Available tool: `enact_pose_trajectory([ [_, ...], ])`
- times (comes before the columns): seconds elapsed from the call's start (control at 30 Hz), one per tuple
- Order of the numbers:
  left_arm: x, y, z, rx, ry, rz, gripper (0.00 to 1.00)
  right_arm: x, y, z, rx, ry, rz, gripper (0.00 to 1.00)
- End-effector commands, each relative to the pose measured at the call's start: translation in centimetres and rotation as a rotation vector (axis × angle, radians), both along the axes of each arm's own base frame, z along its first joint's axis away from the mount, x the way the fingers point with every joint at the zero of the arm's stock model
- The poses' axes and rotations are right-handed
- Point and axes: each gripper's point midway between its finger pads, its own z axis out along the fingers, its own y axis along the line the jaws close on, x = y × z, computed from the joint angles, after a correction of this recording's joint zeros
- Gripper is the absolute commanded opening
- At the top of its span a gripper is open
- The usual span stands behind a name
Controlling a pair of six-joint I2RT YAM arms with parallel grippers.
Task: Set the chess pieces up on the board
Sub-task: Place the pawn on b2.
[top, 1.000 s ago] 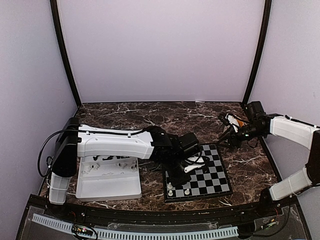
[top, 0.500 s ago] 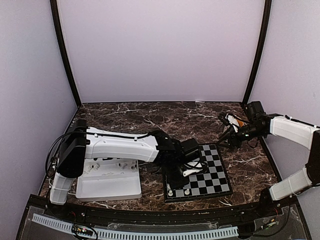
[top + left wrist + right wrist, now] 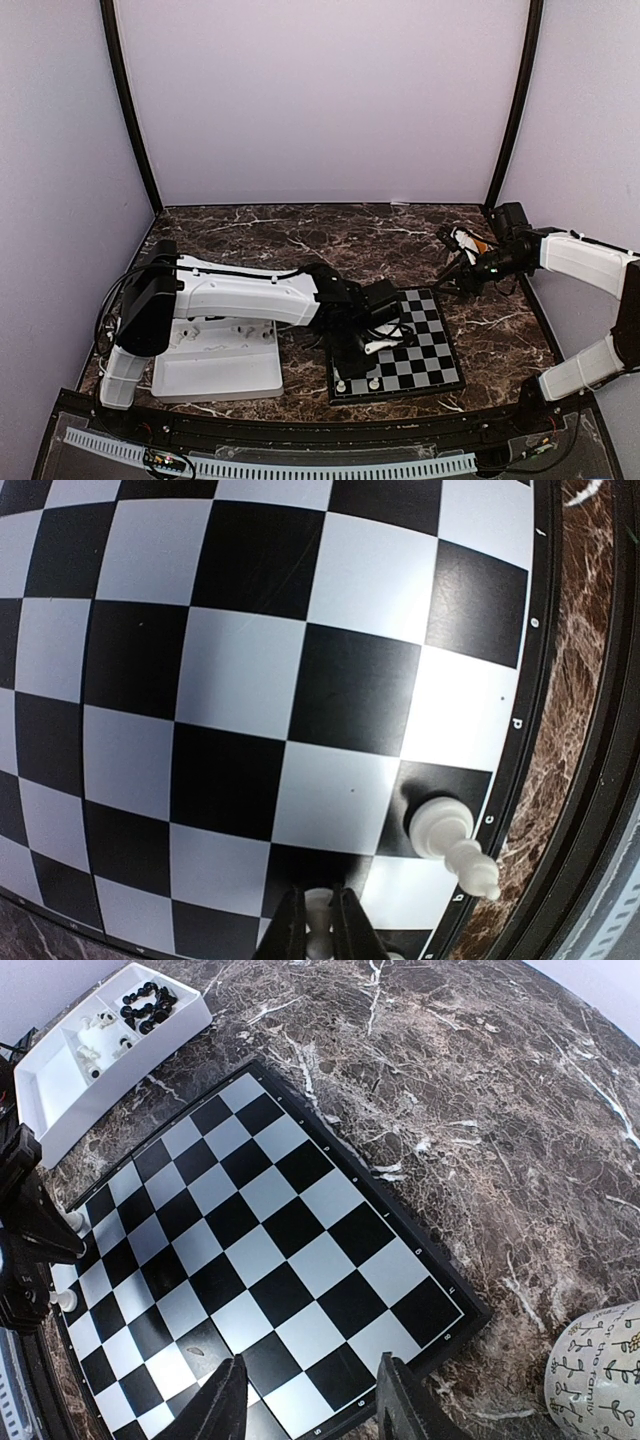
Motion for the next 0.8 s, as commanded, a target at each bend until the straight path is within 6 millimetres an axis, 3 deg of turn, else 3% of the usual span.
enact_pose_trajectory([
  [0.0, -0.1, -0.3, 0.8, -0.007, -0.007, 0.006, 0.13, 0.4, 0.1, 0.6, 0.008, -0.020, -0.001, 0.45],
  [0.27, 0.2, -0.8, 3.6, -0.071, -0.025, 0.037, 0.25, 0.3, 0.1, 0.6, 0.008, -0.018, 0.000, 0.45],
  [0.4, 0.8, 0.1, 5.4, -0.098, -0.065, 0.082, 0.28, 0.3, 0.1, 0.6, 0.008, -0.017, 0.000, 0.45],
  [0.67, 1.5, 4.0, 4.9, -0.068, -0.051, 0.209, 0.35, 0.4, 0.1, 0.5, 0.011, -0.013, 0.004, 0.45],
  [0.77, 1.4, 4.3, 4.7, -0.080, -0.027, 0.226, 0.36, 0.4, 0.1, 0.5, 0.013, -0.013, 0.004, 0.45],
])
